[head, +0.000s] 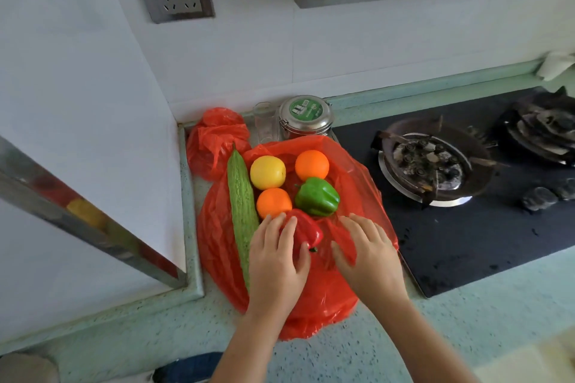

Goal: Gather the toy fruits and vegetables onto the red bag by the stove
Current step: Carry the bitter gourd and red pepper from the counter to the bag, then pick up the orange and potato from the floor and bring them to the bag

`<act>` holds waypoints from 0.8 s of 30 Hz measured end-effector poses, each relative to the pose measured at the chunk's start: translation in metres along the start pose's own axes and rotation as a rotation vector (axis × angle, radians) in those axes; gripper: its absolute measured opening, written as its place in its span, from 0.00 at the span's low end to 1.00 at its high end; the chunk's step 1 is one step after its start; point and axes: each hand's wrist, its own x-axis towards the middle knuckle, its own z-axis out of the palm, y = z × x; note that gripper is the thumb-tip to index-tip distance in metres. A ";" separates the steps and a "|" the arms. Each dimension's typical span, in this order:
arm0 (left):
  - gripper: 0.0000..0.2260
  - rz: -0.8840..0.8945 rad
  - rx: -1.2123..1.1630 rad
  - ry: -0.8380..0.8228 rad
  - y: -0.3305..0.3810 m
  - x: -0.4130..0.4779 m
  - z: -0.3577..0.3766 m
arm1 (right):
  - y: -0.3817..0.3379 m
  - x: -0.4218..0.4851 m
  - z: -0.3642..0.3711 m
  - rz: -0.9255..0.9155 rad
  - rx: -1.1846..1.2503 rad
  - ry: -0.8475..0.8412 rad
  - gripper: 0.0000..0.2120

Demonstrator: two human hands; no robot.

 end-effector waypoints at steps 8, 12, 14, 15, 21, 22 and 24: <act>0.17 0.158 -0.047 -0.102 0.064 -0.020 -0.001 | 0.028 -0.051 -0.050 0.085 -0.042 0.169 0.18; 0.18 0.212 -0.056 -0.132 0.091 -0.031 -0.004 | 0.043 -0.081 -0.078 0.131 -0.051 0.224 0.18; 0.18 0.236 -0.069 -0.137 0.106 -0.036 -0.005 | 0.050 -0.097 -0.092 0.154 -0.072 0.250 0.18; 0.18 0.254 -0.075 -0.140 0.116 -0.040 -0.006 | 0.054 -0.105 -0.100 0.165 -0.089 0.264 0.18; 0.17 0.390 -0.105 -0.160 0.179 -0.070 -0.005 | 0.077 -0.161 -0.145 0.224 -0.141 0.373 0.17; 0.17 0.410 -0.116 -0.158 0.190 -0.076 -0.004 | 0.081 -0.171 -0.153 0.229 -0.146 0.404 0.17; 0.18 0.451 -0.132 -0.164 0.212 -0.088 -0.002 | 0.091 -0.192 -0.168 0.250 -0.157 0.449 0.18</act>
